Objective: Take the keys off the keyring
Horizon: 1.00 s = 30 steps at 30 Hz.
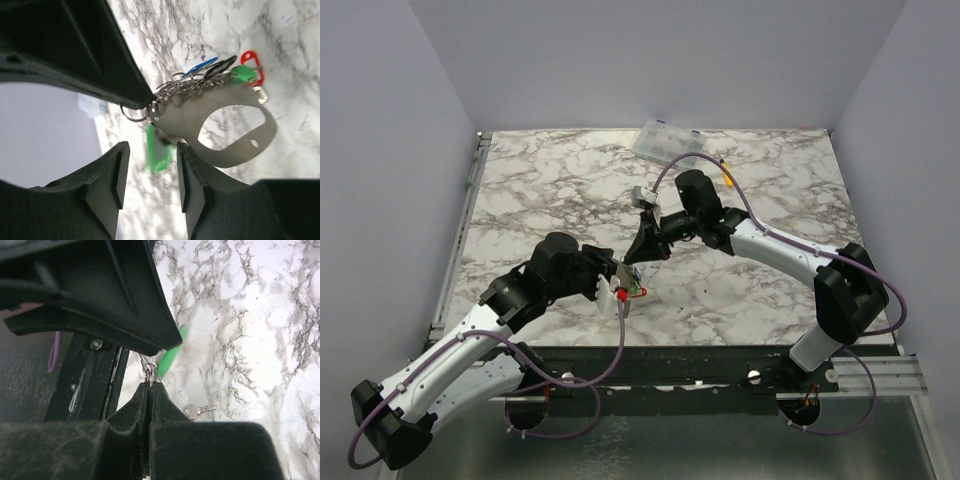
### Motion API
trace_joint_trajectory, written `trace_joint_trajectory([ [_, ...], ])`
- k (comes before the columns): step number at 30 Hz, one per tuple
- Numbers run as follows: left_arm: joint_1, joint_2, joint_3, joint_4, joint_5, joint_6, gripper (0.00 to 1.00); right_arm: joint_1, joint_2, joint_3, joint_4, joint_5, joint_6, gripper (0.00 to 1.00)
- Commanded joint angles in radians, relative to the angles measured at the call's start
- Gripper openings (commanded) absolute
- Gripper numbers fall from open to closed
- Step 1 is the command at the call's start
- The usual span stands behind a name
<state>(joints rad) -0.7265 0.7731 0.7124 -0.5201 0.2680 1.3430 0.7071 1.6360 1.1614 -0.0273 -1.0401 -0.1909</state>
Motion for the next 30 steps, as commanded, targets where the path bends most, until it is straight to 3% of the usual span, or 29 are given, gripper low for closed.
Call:
trace_joint_trajectory([
  [1, 0.009, 0.022, 0.084, -0.117, -0.004, -0.385, 0.50, -0.012, -0.057, -0.035, 0.115, 0.015, 0.000, 0.01],
  [8, 0.116, 0.093, 0.214, -0.092, 0.169, -0.862, 0.60, -0.014, -0.043, -0.073, 0.187, 0.017, -0.006, 0.01],
  [13, 0.288, 0.217, 0.302, -0.051, 0.440, -1.088, 0.59, -0.014, -0.022, -0.125, 0.363, 0.042, 0.039, 0.01],
  [16, 0.349, 0.285, 0.331, -0.039, 0.575, -1.103, 0.49, -0.014, -0.015, -0.157, 0.462, 0.033, 0.089, 0.01],
  [20, 0.402, 0.310, 0.280, 0.070, 0.675, -1.133, 0.26, -0.014, -0.018, -0.194, 0.537, 0.019, 0.117, 0.01],
  [25, 0.424, 0.272, 0.186, 0.166, 0.746, -1.184, 0.24, -0.014, -0.019, -0.223, 0.578, 0.011, 0.142, 0.01],
  [30, 0.448, 0.236, 0.121, 0.186, 0.730, -1.203, 0.31, -0.014, -0.009, -0.230, 0.621, -0.004, 0.177, 0.01],
])
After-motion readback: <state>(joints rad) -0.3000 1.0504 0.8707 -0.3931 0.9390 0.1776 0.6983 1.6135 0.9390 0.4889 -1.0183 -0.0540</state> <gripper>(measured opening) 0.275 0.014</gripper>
